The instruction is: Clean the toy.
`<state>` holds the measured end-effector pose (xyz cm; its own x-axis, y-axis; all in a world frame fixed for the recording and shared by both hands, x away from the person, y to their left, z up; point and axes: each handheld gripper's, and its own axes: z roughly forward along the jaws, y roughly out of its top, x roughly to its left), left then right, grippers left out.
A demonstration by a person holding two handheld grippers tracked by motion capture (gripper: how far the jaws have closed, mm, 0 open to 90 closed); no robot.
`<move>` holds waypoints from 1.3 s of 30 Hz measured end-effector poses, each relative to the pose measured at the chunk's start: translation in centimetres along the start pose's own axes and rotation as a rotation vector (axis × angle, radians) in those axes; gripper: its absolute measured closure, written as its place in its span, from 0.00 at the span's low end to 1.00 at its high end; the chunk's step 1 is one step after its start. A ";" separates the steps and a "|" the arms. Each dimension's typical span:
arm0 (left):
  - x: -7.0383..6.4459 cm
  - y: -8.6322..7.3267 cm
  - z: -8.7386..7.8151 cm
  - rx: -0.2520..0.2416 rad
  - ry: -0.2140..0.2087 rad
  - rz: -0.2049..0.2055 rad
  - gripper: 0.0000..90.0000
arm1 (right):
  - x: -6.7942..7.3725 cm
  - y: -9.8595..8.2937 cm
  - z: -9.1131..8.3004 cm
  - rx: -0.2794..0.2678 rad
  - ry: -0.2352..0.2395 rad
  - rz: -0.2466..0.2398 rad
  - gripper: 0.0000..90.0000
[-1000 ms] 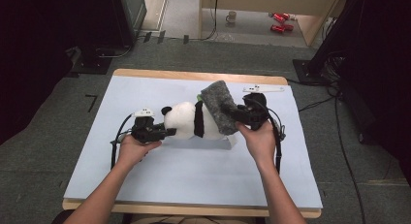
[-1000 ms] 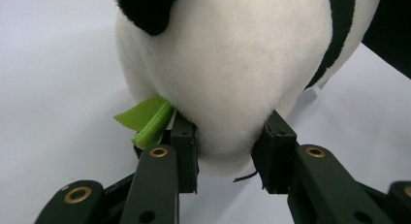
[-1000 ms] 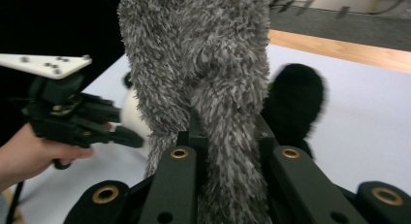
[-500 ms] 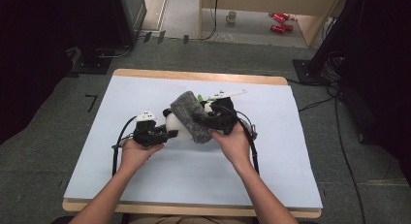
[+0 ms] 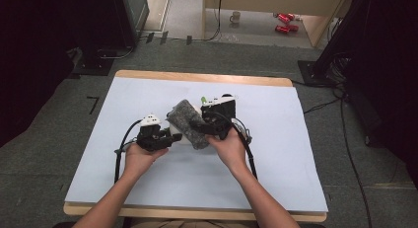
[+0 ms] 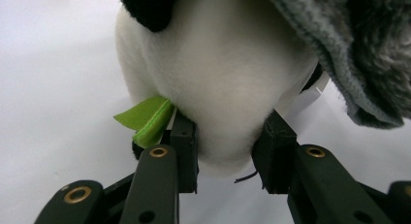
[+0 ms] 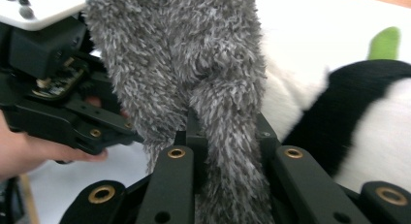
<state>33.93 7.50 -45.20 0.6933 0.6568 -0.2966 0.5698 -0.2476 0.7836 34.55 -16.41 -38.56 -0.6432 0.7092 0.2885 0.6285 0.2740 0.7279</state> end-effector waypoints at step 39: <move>2.5 1.3 0.5 0.052 -0.049 0.029 0.74 | -9.4 -3.4 -6.7 -0.104 -0.203 0.235 0.87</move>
<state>36.65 8.53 -45.18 0.7300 0.6133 -0.3017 0.5703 -0.3033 0.7634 35.54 -28.40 -39.55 -0.3786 0.8631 0.3342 0.6948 0.0266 0.7187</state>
